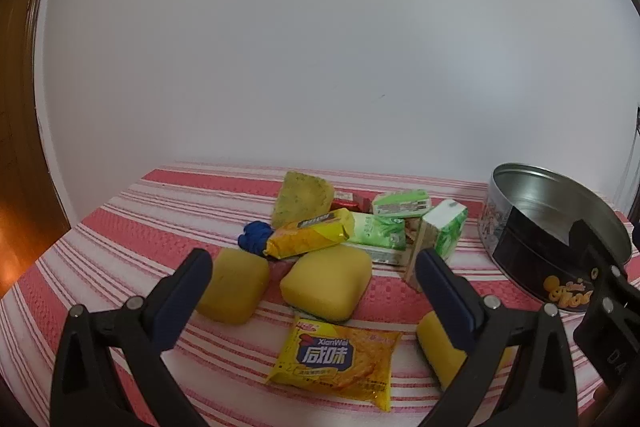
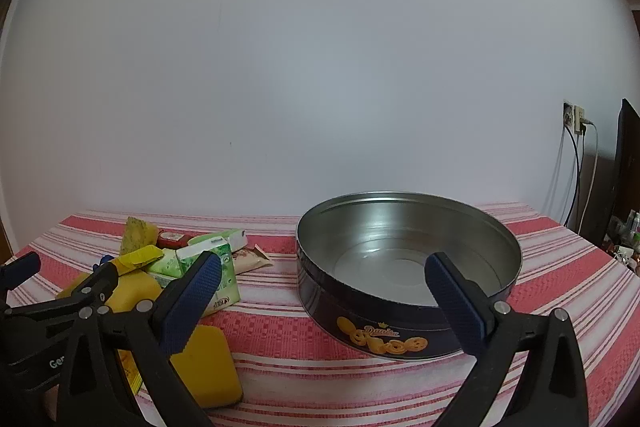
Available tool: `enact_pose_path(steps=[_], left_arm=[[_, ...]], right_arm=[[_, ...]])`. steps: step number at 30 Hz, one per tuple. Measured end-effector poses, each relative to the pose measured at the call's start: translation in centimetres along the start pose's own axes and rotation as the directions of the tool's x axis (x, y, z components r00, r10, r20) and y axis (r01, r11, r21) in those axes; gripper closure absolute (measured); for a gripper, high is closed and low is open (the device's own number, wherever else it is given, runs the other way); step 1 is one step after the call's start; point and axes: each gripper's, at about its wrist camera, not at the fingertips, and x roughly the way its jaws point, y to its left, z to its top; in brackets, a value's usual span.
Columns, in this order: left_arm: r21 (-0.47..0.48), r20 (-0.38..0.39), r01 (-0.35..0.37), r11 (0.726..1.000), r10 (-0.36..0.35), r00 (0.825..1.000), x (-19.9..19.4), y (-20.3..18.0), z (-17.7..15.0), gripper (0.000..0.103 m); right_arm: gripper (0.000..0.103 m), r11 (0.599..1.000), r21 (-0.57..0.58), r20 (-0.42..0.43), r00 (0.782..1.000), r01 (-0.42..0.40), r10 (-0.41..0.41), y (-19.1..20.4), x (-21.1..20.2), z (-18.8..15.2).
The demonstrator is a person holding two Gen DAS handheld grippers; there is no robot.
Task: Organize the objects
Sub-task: 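Reach both tools toward the yellow sponge and the yellow snack bag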
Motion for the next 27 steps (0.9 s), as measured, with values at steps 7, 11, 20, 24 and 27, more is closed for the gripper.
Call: enact_pose_path(steps=[7,11,20,24,27], left_arm=[[-0.007,-0.009,-0.009,1.000,0.008,1.000,-0.1,0.3,0.0,0.000],[-0.006,-0.034,-0.008,1.000,0.008,0.999,-0.1,0.5,-0.2,0.000],[0.012,-0.110,-0.043,0.999,0.044,0.993,-1.0,2.9,-1.3,0.000],[-0.005,-0.151,-0.065,0.998,0.063,0.987,-1.4,4.6,-1.8,0.000],[0.006,-0.186,-0.060,0.998,0.060,0.981,-1.5,4.8,-2.2,0.000]], right_arm=[[0.000,1.000,-0.013,-0.004,1.000,-0.012,0.012,0.2,-0.2,-0.1],[0.000,1.000,-0.018,-0.010,1.000,-0.021,0.021,0.3,-0.4,-0.2],[0.000,0.998,-0.023,-0.085,0.995,-0.060,0.057,0.5,0.4,-0.2],[0.000,0.994,-0.025,-0.144,0.984,-0.108,0.104,0.7,1.3,-0.4],[0.001,0.986,-0.031,-0.198,0.968,-0.164,0.155,1.1,2.2,-0.7]])
